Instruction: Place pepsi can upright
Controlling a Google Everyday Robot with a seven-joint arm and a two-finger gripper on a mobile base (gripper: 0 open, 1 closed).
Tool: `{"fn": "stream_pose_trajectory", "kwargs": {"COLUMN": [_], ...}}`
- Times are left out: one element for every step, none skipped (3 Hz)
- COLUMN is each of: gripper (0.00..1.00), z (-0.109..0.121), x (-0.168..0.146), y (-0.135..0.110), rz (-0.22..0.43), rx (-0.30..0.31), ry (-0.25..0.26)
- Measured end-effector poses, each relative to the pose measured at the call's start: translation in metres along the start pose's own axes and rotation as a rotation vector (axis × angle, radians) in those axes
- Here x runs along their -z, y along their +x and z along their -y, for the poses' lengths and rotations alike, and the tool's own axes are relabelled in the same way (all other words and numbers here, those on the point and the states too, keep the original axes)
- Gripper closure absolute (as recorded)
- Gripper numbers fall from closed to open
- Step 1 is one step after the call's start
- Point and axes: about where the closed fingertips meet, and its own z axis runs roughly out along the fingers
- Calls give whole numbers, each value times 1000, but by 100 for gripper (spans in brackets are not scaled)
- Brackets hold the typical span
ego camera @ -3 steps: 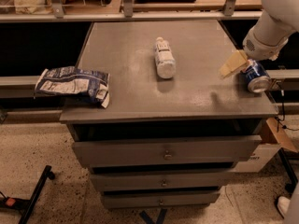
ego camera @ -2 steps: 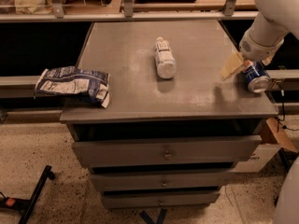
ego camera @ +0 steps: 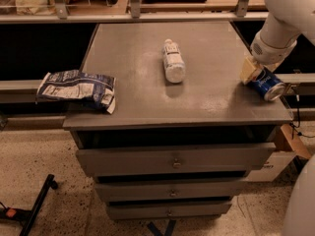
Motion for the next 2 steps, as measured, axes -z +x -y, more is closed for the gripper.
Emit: {"fn": "stream_pose_trajectory", "kwargs": {"gripper": [88,100], "z": [-9,-22], "x": [12,36], "y": [-7,-16], "rz": [8,103], "rx": [72,188], "ry": [24,-5]}}
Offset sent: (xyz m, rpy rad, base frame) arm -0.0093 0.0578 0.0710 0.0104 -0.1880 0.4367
